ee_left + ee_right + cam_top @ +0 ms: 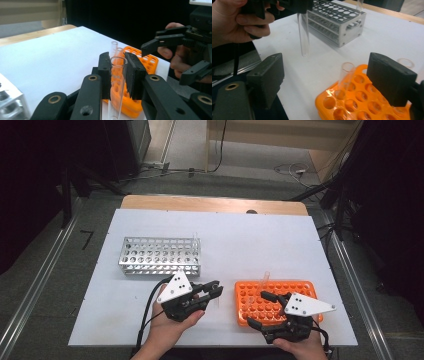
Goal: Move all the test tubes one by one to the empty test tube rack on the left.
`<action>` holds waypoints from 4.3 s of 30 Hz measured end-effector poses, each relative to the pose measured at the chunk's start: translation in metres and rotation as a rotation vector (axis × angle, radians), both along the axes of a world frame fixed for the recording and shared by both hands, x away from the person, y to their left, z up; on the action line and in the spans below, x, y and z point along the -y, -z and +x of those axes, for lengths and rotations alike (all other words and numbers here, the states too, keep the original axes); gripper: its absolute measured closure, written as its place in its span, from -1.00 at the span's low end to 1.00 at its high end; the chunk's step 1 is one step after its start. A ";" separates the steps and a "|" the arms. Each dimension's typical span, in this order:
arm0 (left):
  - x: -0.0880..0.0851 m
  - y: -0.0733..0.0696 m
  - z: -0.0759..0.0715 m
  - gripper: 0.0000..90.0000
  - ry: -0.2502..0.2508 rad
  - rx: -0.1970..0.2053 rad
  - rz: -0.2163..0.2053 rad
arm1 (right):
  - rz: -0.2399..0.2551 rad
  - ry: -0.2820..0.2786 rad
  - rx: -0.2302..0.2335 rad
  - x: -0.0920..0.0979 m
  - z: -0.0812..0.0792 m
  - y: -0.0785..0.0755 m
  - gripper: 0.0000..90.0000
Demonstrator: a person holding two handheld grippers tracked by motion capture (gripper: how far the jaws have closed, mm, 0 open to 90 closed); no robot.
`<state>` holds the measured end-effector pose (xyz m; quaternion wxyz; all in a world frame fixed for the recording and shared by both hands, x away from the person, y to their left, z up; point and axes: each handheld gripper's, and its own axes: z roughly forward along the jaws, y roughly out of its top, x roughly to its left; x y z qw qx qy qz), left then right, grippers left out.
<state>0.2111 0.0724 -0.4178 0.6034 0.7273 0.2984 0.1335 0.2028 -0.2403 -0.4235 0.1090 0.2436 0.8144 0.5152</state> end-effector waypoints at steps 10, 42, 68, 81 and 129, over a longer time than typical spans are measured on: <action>-0.018 -0.013 0.017 0.69 -0.077 0.035 0.003 | 0.015 0.062 -0.024 0.029 0.009 0.000 -1.00; -0.059 -0.032 0.107 0.69 -0.313 0.062 0.030 | 0.026 0.179 -0.042 0.080 0.028 0.011 -1.00; -0.056 -0.007 0.165 0.69 -0.452 -0.012 0.083 | 0.030 0.201 -0.051 0.086 0.030 0.013 -1.00; -0.049 0.001 0.162 0.69 -0.459 -0.034 0.150 | 0.027 0.201 -0.049 0.085 0.029 0.013 -1.00; -0.056 0.003 0.115 -0.82 -0.345 -0.106 0.108 | 0.010 0.131 -0.062 0.060 0.027 0.017 -1.00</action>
